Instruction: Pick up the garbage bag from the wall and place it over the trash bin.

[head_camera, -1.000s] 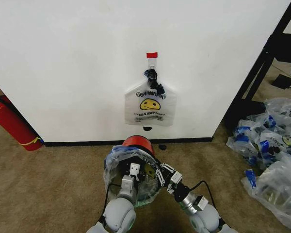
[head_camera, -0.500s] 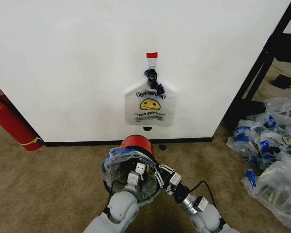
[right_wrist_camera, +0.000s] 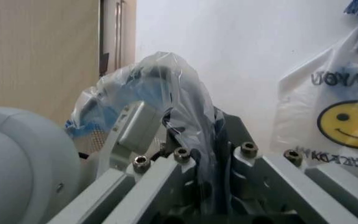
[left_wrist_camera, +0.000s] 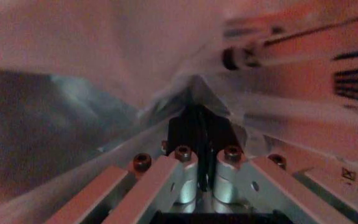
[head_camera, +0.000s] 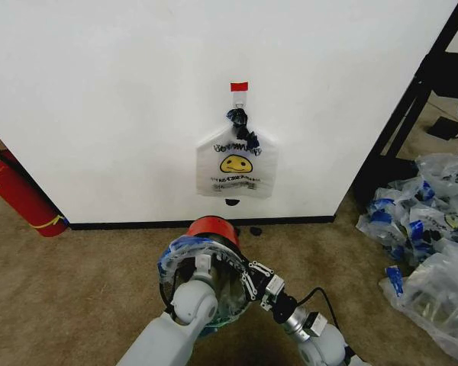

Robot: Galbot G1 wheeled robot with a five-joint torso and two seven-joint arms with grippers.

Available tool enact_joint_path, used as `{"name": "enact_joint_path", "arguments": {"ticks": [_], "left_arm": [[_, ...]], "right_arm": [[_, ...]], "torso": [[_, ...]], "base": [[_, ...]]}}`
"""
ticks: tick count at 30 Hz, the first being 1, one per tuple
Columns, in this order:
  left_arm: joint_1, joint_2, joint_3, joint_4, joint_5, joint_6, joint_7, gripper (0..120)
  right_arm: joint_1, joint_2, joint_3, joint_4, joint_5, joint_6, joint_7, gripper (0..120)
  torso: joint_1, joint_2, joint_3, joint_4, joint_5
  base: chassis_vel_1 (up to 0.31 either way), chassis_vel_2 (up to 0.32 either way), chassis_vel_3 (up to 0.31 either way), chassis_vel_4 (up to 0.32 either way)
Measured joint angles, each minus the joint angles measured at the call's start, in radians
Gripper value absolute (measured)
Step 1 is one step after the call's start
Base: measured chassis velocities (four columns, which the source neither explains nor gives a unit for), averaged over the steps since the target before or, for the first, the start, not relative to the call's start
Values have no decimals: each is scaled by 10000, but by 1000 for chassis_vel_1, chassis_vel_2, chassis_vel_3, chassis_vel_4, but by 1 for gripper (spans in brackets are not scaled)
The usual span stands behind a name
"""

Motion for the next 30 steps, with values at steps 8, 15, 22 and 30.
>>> {"name": "enact_joint_path", "arguments": {"ticks": [8,15,22,30], "left_arm": [[691,162,57,-560,165,-40,99,0],[1643,349,366,-2021,529,-18,532,0],[2640,764,315,-3593,1216,-39,1009,0],[3771,1182,-259,-5314,1957,-728,1829,30]], "right_arm": [[82,46,-79,-125,428,-173,548,2],[352,271,-118,-554,1035,-374,1549,2],[637,400,-54,-941,1495,-640,2784,2],[818,450,-38,-929,2278,-1050,4084,2]], "torso": [[0,0,0,-1,0],[0,0,0,-1,0],[0,0,-1,1,1],[0,0,-1,-1,0]], "base": [[0,0,0,0],[0,0,0,0],[0,0,0,0],[0,0,0,0]]}}
